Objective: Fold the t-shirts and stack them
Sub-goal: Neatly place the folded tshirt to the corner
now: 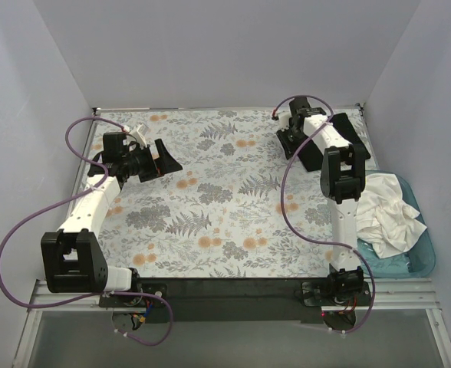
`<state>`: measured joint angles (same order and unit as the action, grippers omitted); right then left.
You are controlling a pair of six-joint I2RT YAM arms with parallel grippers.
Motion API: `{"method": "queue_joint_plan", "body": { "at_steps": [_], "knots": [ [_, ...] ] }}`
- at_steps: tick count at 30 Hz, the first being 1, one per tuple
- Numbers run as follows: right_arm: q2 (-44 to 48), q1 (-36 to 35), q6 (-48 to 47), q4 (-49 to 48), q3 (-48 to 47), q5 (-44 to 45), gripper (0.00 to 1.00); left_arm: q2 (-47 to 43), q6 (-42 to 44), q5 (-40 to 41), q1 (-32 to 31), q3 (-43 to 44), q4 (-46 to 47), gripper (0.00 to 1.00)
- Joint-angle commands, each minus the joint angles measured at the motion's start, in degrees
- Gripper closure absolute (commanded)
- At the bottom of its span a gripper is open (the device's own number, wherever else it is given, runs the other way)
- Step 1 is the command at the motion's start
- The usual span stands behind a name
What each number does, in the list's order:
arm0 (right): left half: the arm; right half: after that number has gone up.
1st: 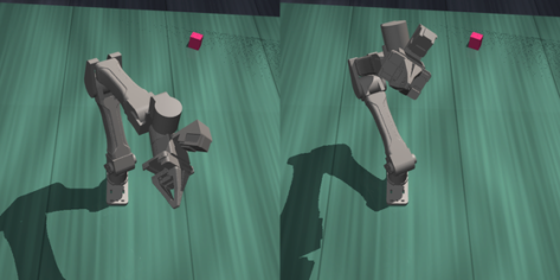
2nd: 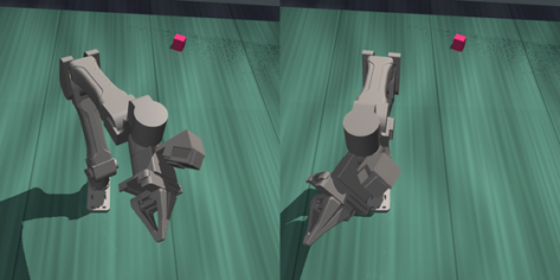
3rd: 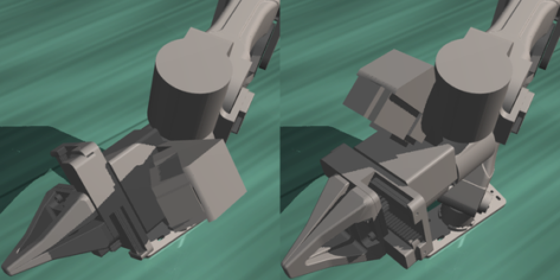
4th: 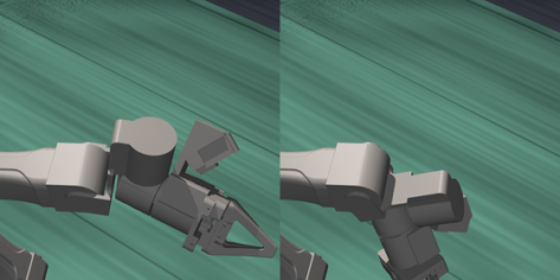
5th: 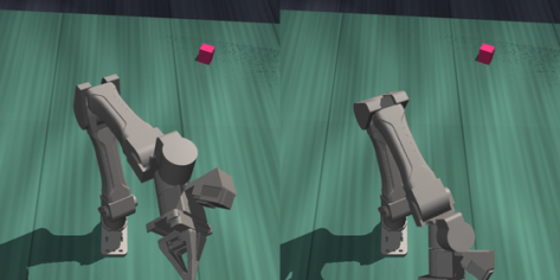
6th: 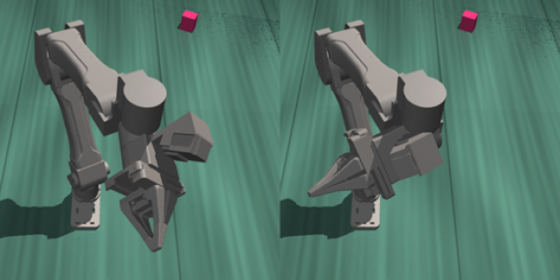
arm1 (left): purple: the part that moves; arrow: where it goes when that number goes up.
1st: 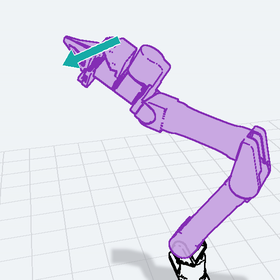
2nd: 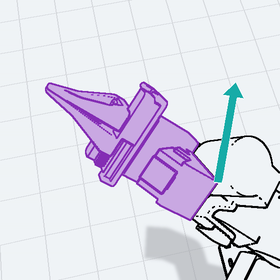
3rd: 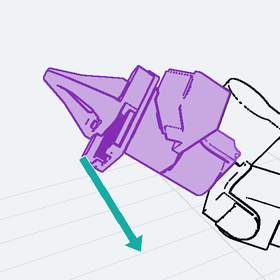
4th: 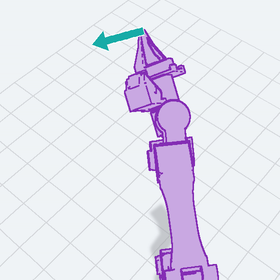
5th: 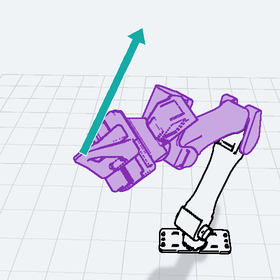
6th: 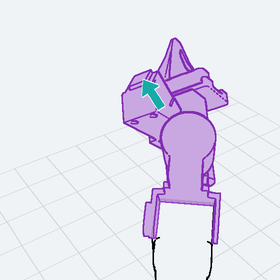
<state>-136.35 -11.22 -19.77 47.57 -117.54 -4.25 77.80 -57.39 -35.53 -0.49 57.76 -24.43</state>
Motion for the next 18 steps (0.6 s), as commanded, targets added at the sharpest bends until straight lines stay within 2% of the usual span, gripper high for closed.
{"method": "queue_joint_plan", "body": {
  "at_steps": [1,13,18],
  "knots": [
    [-1.5,0.3,0.9,-2.2,-4.1,2.8,0.65,-2.4,0.7,0.1,0.0,-0.1,-0.9,0.07],
    [-7.3,5.2,1.8,-6.1,-7.0,6.2,0.63,-2.7,2.9,1.2,0.1,0.6,-3.0,0.07],
    [-9.9,6.7,1.6,-7.8,-10.2,6.0,0.57,-1.6,3.4,1.3,0.1,1.0,-3.9,0.07]
  ]
}}
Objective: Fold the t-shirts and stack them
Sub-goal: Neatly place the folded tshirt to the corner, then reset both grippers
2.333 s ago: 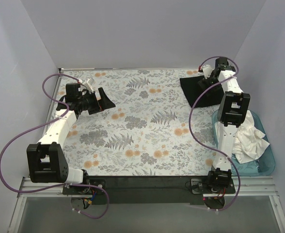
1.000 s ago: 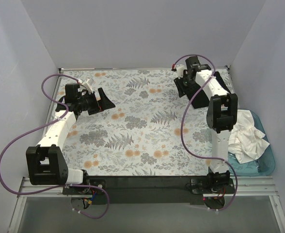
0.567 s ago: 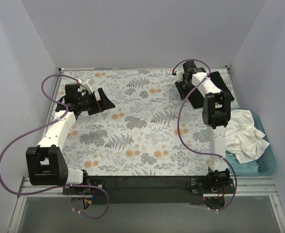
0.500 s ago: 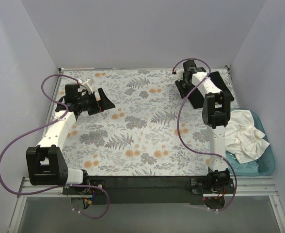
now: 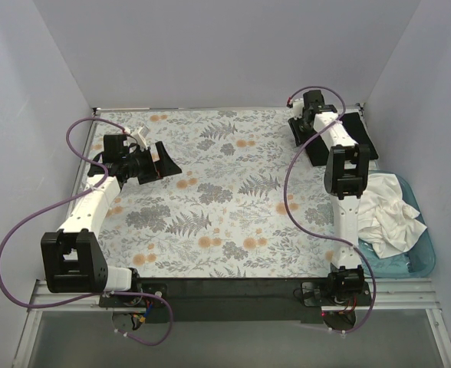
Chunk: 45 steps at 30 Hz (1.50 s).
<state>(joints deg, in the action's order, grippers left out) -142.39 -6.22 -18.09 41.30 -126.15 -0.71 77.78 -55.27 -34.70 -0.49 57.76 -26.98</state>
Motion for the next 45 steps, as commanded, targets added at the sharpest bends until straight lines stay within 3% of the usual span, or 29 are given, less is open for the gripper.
{"method": "queue_joint_plan", "body": {
  "at_steps": [1,7,8,12,16,23,27,31,35,40,45],
  "knots": [
    [-4.0,1.8,0.0,-1.8,-1.9,2.3,0.57,-1.2,1.3,0.6,0.1,1.1,-1.4,0.07],
    [-4.4,1.9,0.0,-5.0,-3.7,2.4,0.49,0.2,1.4,0.3,0.1,1.8,-1.7,0.07],
    [-4.1,1.9,-0.1,-5.9,-3.7,2.4,0.4,0.5,1.3,0.3,0.1,2.1,-1.8,0.07],
    [-0.5,1.9,-0.8,-6.5,-4.0,1.1,0.27,1.0,1.4,0.4,0.1,3.4,-1.3,0.07],
    [8.1,1.7,-1.2,-6.8,-3.3,-4.3,0.03,0.6,2.5,1.2,0.1,6.4,-0.1,0.07],
    [25.3,1.4,-0.6,-6.9,2.2,-14.2,0.02,7.5,3.1,3.9,0.2,20.7,-6.6,0.07],
    [35.4,1.4,3.9,-6.4,13.8,-13.3,0.02,9.1,4.9,1.7,0.2,25.7,-9.0,0.07],
    [48.5,1.5,0.2,-4.0,28.2,-17.4,0.02,9.1,7.0,2.2,0.2,26.2,-10.0,0.07],
    [59.1,1.4,-1.3,-1.5,43.0,-21.0,0.02,5.9,9.6,3.6,0.2,20.8,-11.3,0.07],
    [70.9,1.0,-1.6,-0.3,61.8,-25.7,0.02,-1.9,10.9,4.8,0.1,6.9,-7.5,0.07],
    [75.5,-0.9,-1.0,-0.4,71.3,-26.0,0.02,-7.4,10.9,7.4,0.1,-1.2,-5.2,0.07]
  ]
}}
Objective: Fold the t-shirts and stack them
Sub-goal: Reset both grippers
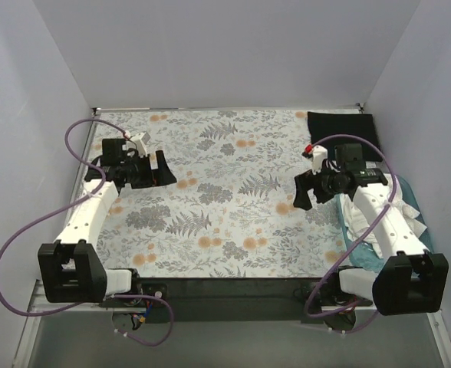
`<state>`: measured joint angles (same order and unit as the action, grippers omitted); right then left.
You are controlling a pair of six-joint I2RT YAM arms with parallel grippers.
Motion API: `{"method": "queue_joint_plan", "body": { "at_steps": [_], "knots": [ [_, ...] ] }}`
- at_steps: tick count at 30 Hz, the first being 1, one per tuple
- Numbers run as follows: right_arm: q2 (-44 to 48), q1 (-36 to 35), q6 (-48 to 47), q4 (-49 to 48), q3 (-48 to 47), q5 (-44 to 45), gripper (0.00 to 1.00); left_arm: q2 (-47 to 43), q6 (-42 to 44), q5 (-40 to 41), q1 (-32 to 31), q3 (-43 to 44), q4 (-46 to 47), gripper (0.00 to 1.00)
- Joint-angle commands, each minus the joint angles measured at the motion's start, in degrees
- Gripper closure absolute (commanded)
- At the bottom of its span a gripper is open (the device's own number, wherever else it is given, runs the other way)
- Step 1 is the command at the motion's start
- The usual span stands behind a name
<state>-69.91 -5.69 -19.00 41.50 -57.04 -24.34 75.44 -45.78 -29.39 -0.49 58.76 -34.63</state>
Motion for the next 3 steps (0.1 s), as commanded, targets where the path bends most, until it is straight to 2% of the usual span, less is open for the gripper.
{"method": "queue_joint_plan", "body": {
  "at_steps": [1,3],
  "knots": [
    [3.1,-1.9,0.2,-0.6,2.5,-2.0,0.01,-5.8,1.5,2.1,0.1,-2.8,2.7,0.07],
    [2.9,-3.2,0.5,-0.8,2.6,-1.2,0.02,-6.8,1.8,1.8,0.1,-3.0,2.3,0.07]
  ]
}}
